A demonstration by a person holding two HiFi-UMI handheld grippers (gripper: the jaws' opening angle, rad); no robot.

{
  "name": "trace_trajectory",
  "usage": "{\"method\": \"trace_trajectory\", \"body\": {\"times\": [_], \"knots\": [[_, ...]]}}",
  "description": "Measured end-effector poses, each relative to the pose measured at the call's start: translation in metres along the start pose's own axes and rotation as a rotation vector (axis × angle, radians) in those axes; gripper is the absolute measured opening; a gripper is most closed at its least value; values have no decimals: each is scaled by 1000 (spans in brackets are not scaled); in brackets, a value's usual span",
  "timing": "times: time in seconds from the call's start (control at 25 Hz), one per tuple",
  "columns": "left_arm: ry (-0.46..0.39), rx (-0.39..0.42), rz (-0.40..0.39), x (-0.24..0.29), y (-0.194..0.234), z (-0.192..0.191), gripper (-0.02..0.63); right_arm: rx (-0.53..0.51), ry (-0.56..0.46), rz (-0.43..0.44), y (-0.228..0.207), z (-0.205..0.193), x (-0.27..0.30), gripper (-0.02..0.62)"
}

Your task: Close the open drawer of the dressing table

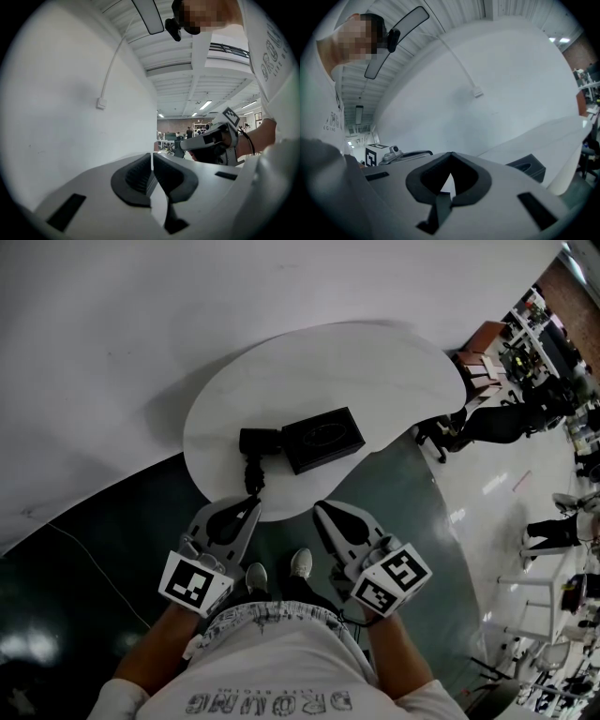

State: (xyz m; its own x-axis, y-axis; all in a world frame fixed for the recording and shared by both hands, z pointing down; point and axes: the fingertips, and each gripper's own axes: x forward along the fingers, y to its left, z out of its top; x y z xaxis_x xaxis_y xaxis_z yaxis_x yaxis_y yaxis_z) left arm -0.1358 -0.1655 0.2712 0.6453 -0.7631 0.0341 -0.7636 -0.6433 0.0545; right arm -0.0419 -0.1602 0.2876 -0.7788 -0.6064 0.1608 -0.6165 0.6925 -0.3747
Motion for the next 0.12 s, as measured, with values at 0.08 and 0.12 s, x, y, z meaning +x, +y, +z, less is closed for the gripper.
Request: {"method": "trace_trajectory", "body": {"times": [0.08, 0.12], "knots": [[3, 0, -1, 1, -1, 0, 32, 0, 1, 0, -1, 0, -1, 6], [4, 0, -1, 2, -1, -1, 32, 1, 1, 0, -2, 0, -2, 6]]}}
